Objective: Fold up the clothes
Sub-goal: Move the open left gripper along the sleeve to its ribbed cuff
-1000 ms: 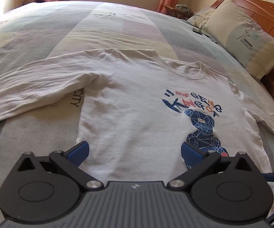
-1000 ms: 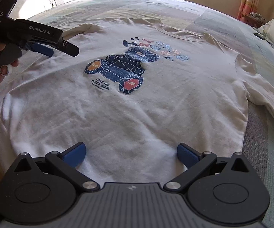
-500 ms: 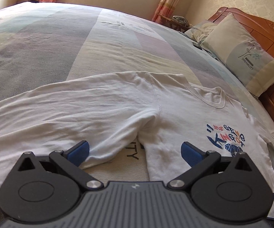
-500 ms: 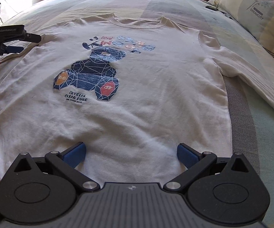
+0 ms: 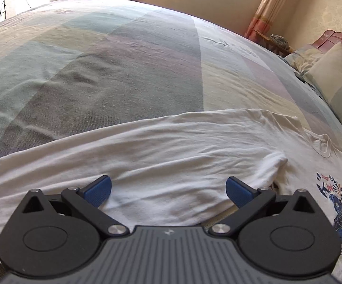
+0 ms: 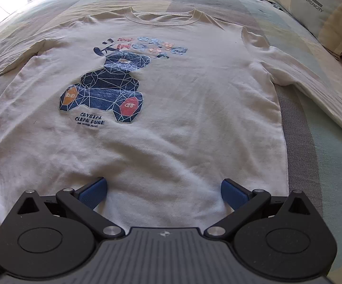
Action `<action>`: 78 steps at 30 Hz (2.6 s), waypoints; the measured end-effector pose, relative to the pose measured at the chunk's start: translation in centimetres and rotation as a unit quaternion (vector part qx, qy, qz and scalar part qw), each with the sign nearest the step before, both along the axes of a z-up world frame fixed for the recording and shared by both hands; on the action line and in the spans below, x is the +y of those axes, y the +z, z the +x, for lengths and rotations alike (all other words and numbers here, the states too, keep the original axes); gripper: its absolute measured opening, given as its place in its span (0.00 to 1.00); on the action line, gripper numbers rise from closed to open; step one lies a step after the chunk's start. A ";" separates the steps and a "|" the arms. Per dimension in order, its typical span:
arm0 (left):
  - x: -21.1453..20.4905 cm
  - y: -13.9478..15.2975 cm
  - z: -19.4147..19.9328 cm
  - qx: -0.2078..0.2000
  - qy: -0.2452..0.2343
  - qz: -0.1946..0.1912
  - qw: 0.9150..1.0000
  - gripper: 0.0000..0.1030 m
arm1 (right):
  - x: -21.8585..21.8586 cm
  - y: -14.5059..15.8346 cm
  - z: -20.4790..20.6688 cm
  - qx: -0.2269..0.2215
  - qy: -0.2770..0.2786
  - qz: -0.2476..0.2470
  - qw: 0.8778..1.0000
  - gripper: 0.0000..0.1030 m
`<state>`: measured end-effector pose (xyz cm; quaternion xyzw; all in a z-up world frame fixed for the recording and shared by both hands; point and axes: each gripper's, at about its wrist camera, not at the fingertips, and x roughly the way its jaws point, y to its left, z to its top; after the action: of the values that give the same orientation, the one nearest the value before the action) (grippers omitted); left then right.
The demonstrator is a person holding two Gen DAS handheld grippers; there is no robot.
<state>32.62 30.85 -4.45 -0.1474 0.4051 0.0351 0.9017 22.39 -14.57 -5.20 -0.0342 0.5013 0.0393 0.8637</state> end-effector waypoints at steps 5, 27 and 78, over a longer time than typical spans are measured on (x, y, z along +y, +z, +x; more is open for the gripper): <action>0.0 1.5 -0.1 0.002 0.005 0.044 0.999 0.99 | 0.0 -0.1 0.0 -0.001 -0.003 0.001 1.000 1.00; 1.9 2.2 0.6 0.030 0.033 0.058 0.997 0.99 | 0.0 -0.2 -0.4 -0.018 -0.012 0.004 1.000 1.00; 11.0 1.8 -8.8 -0.039 0.175 -0.045 0.983 0.99 | 0.3 -0.1 0.0 -0.006 -0.034 0.001 0.999 1.00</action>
<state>23.77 41.85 -2.66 -0.2577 0.3383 0.1687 0.8892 22.43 -14.30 -5.32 -0.0164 0.4971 0.0101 0.8675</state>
